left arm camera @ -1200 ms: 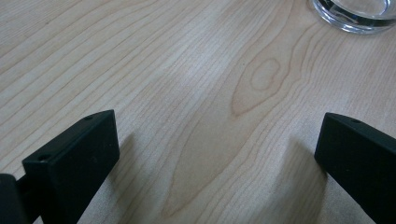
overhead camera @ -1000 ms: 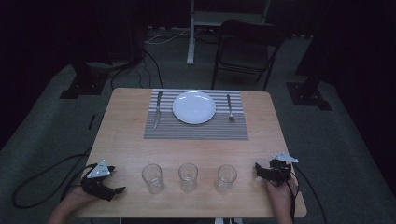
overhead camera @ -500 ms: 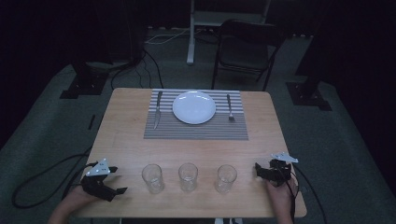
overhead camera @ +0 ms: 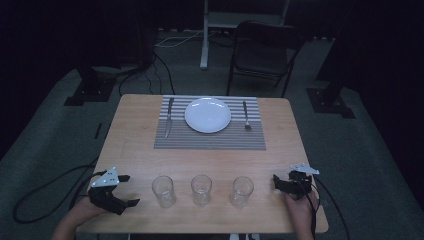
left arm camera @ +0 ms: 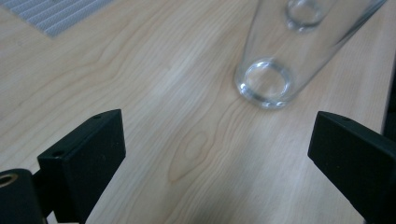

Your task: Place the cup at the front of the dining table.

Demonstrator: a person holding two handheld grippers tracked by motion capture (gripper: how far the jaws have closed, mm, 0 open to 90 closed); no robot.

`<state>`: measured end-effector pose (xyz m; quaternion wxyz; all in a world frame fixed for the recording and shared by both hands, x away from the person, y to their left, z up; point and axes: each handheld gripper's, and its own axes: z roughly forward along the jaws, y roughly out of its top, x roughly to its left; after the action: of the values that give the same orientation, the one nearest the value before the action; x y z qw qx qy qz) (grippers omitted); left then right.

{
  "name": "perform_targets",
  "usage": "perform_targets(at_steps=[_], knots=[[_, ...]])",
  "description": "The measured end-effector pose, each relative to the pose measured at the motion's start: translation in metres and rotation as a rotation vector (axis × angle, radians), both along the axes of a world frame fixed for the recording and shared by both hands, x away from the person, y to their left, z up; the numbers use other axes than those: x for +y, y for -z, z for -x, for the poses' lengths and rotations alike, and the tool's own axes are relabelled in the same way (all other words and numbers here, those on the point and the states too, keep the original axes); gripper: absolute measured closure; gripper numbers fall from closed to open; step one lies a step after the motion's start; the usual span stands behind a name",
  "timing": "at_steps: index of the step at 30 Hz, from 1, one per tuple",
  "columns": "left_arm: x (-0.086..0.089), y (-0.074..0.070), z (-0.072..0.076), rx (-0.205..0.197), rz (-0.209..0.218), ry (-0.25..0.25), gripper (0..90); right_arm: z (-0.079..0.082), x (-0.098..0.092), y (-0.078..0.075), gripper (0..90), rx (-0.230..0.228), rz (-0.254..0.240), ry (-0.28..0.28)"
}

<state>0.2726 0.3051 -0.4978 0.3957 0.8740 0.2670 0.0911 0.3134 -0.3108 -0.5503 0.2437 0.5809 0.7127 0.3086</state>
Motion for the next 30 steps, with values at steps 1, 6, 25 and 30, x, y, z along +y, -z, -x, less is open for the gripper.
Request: perform_targets(at_steps=[1,6,25,30], knots=[[-0.001,-0.003,0.000,-0.003,0.006,0.004,4.5,0.000,0.000,0.000,12.8,0.000,0.000,0.000],[-0.005,-0.020,0.002,-0.032,0.030,0.026,4.5,0.000,0.000,0.000,12.8,-0.001,-0.001,0.000],[-0.042,-0.059,-0.006,-0.065,0.052,0.137,4.5,0.000,0.000,0.000,12.8,-0.001,0.001,-0.001],[-0.056,-0.063,-0.010,-0.066,0.039,0.164,4.5,0.000,0.000,0.000,12.8,-0.001,0.001,-0.001]])
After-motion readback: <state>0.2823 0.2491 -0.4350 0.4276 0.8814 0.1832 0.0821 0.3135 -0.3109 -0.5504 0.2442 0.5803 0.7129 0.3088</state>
